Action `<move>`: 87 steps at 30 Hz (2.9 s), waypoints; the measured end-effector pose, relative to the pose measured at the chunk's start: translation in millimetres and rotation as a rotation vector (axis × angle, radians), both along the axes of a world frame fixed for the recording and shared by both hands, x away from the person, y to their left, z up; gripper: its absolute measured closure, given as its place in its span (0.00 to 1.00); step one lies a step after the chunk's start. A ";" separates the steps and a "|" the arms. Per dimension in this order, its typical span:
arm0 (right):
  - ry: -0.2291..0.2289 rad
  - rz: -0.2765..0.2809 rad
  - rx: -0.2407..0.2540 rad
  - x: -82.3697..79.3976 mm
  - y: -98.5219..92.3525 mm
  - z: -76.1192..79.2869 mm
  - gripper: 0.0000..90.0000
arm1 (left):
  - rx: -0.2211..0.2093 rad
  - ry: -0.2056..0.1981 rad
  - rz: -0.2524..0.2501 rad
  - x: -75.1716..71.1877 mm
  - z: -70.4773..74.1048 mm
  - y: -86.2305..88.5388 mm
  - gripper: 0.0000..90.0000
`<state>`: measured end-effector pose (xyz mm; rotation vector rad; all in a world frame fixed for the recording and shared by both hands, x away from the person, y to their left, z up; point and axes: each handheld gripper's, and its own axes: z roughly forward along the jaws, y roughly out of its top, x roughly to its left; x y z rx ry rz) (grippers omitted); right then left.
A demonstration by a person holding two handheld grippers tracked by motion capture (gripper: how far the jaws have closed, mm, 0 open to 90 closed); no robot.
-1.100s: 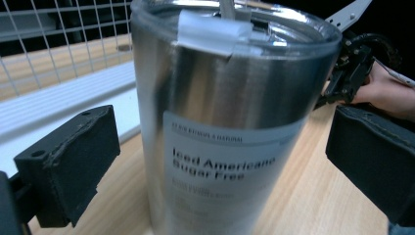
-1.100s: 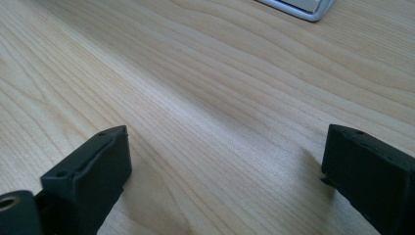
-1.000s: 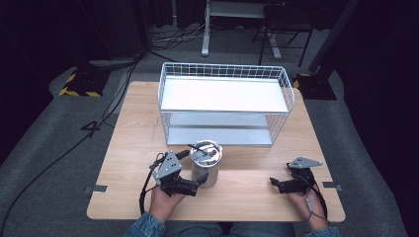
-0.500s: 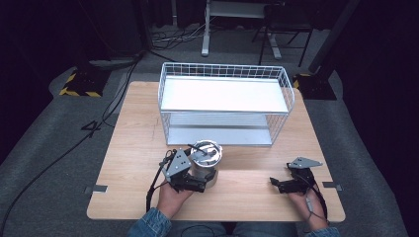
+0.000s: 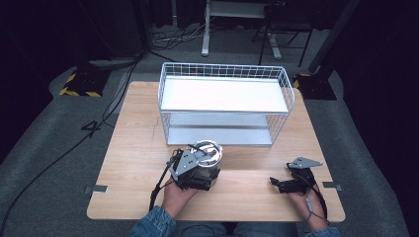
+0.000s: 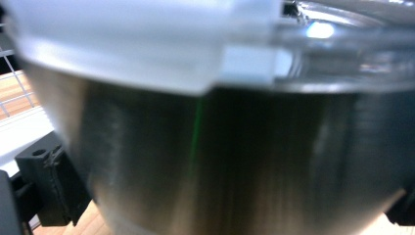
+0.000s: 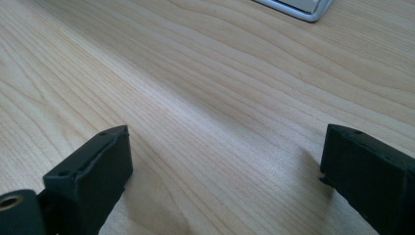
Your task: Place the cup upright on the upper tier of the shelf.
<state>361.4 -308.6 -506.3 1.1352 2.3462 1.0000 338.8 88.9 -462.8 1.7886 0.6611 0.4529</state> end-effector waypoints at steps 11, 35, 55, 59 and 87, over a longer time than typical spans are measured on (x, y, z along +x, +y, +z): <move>-0.002 0.001 0.002 -0.1 -0.1 0.0 0.07 | -0.005 -0.007 0.005 -0.5 -0.9 1.3 0.04; -0.003 0.001 0.002 -0.1 -0.3 0.1 0.07 | 0.035 0.014 0.012 -1.5 24.9 8.5 0.04; -0.003 0.000 0.003 -0.2 -0.2 0.1 0.07 | 0.018 0.017 -0.037 12.3 84.4 18.1 0.04; -0.003 0.000 0.004 -0.2 -0.2 0.1 0.07 | 0.007 0.020 -0.046 17.6 95.2 20.0 0.04; -0.004 0.000 0.005 -0.3 -0.3 0.2 0.08 | -0.018 0.005 -0.079 48.2 169.1 21.3 0.04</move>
